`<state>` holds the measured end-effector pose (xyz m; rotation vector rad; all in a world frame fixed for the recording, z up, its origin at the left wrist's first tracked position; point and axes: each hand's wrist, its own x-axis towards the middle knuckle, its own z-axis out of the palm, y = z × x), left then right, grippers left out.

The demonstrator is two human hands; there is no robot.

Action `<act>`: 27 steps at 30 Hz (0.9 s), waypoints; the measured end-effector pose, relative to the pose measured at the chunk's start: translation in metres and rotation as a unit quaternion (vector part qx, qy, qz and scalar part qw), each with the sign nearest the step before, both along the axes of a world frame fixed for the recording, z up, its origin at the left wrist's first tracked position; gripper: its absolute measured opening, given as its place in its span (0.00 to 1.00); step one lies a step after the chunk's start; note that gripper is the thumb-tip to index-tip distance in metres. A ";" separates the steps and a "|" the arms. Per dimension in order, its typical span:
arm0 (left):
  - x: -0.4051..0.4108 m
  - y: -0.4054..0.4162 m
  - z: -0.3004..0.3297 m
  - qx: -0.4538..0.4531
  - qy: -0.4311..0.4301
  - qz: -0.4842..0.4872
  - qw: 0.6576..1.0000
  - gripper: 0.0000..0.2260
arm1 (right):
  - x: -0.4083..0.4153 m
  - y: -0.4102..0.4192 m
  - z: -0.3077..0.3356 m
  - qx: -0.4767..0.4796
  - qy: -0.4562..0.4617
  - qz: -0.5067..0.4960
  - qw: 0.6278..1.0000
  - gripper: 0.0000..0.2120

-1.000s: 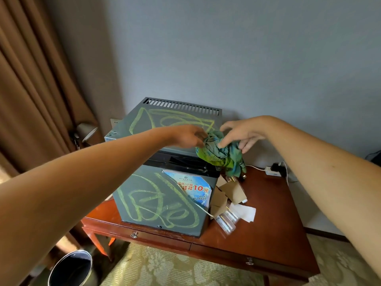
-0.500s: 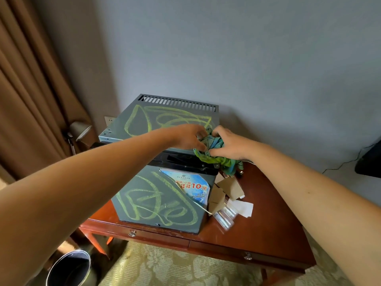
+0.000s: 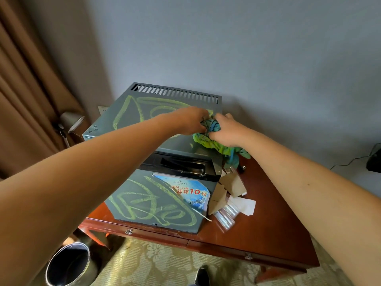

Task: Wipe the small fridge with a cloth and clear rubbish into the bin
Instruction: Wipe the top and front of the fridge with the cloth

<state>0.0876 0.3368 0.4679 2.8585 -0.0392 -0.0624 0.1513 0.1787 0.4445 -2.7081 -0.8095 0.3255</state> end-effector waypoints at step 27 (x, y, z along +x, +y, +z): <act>0.119 0.032 0.007 -0.058 0.049 0.074 0.994 0.24 | 0.117 0.043 0.011 0.029 0.094 -0.069 0.993 0.42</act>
